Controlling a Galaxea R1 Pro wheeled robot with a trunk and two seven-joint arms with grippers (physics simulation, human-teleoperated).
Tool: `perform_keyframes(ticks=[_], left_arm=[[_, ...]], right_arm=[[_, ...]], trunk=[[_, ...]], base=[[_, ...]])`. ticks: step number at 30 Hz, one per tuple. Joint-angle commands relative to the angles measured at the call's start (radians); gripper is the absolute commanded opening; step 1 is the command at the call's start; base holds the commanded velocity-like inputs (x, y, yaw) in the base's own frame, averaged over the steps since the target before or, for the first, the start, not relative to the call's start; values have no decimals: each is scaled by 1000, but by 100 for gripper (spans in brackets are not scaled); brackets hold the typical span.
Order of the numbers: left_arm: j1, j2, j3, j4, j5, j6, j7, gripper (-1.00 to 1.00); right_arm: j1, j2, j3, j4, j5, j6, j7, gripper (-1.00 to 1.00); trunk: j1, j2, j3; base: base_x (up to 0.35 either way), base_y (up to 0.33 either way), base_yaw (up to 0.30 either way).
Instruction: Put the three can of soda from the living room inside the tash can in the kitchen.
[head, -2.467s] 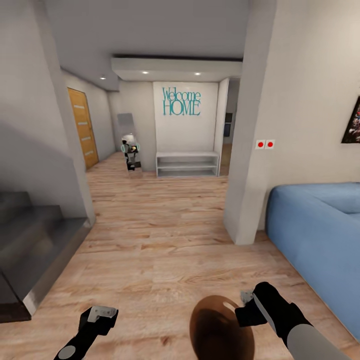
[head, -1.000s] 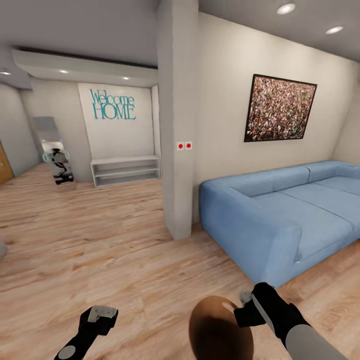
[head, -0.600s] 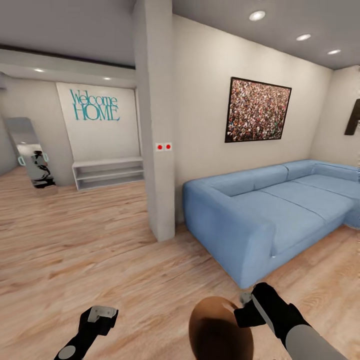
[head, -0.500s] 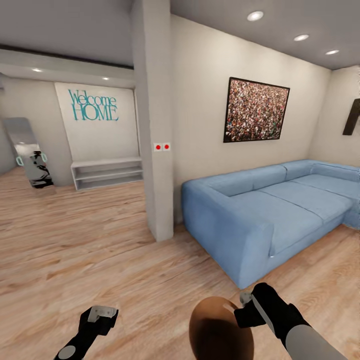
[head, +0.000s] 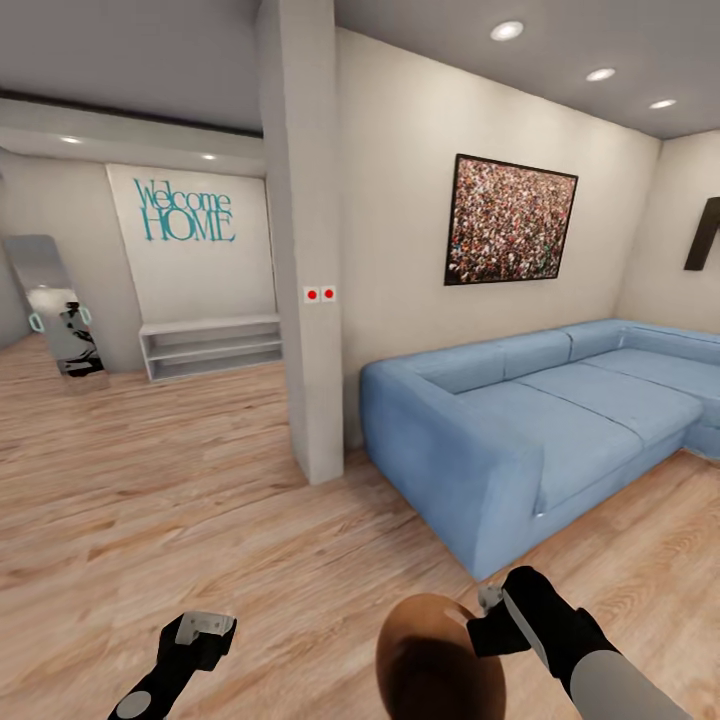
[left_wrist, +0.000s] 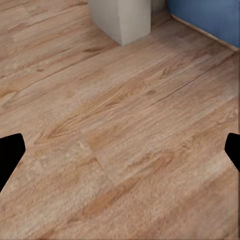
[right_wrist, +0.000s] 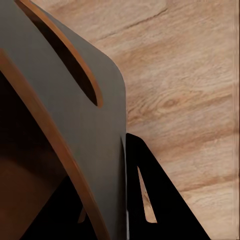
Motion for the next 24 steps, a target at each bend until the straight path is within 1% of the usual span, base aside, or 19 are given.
perform_keyframes(ticks=[1, 7, 19, 24], left_arm=[[0, 0, 0, 0, 0, 0, 0, 100], [0, 0, 0, 0, 1, 0, 0, 100], [0, 0, 0, 0, 1, 1, -1, 100], [0, 0, 0, 0, 1, 3, -11, 100]], right_arm=[[0, 0, -1, 0, -23, 3, 5, -100], [0, -1, -1, -1, -23, 3, 5, -100], [0, -3, -3, -1, -23, 3, 5, -100], [0, -3, -3, -2, -23, 3, 5, -100]], trunk=[[0, 0, 0], [0, 0, -2], [0, 0, -16], [0, 0, -23]], base=[[55, -124, 0], [24, -55, -27], [3, -6, -110], [131, 103, -138]])
